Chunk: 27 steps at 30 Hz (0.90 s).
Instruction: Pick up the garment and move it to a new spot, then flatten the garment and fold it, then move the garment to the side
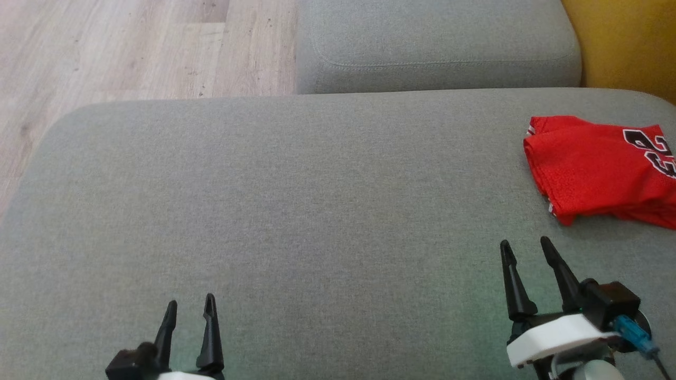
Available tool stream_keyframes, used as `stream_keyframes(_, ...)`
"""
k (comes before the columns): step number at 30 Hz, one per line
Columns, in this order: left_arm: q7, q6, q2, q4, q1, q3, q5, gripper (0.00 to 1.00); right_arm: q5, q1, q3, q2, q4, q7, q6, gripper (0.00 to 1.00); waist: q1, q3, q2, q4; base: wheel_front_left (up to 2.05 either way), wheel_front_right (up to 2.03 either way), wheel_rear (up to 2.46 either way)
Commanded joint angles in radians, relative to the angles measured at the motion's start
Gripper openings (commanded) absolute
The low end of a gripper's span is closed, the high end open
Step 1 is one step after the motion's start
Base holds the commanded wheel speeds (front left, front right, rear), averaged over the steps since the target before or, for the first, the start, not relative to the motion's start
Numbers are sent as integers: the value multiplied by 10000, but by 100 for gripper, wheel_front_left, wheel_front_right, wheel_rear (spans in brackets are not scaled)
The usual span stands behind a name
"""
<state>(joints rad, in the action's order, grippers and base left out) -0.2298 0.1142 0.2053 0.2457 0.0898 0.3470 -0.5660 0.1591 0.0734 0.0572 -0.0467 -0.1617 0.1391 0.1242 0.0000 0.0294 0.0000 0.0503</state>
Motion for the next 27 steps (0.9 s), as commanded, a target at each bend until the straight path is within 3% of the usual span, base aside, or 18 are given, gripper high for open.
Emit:
stream_keyframes(1, -71, 35, 159, -267, -458, -301, 98, 100, 72, -268, 251, -36, 359, -8, 65, 100, 0, -2, 0, 11, 0, 0, 0)
stream_keyframes(9, -81, 78, 234, -392, -490, -227, 170, 100, 67, -276, 358, -36, 315, -28, 65, 100, 0, -27, 0, 40, 0, 0, 0)
stream_keyframes(10, -2, 17, 79, -92, -9, 73, 123, 0, -2, 0, 96, 2, -6, -46, 0, 0, 0, -27, 0, 42, 0, 0, 0)
stream_keyframes(15, 26, -15, -64, 444, 151, 96, 61, 0, 75, 149, 109, 10, -655, -48, -2, 0, 0, -31, 0, 39, 0, 0, 0)
stream_keyframes(27, 340, -248, -194, 411, -55, -338, -966, 0, 1563, -37, 39, -77, -667, -203, 5, 0, 0, -59, 0, -13, 0, 0, 0)
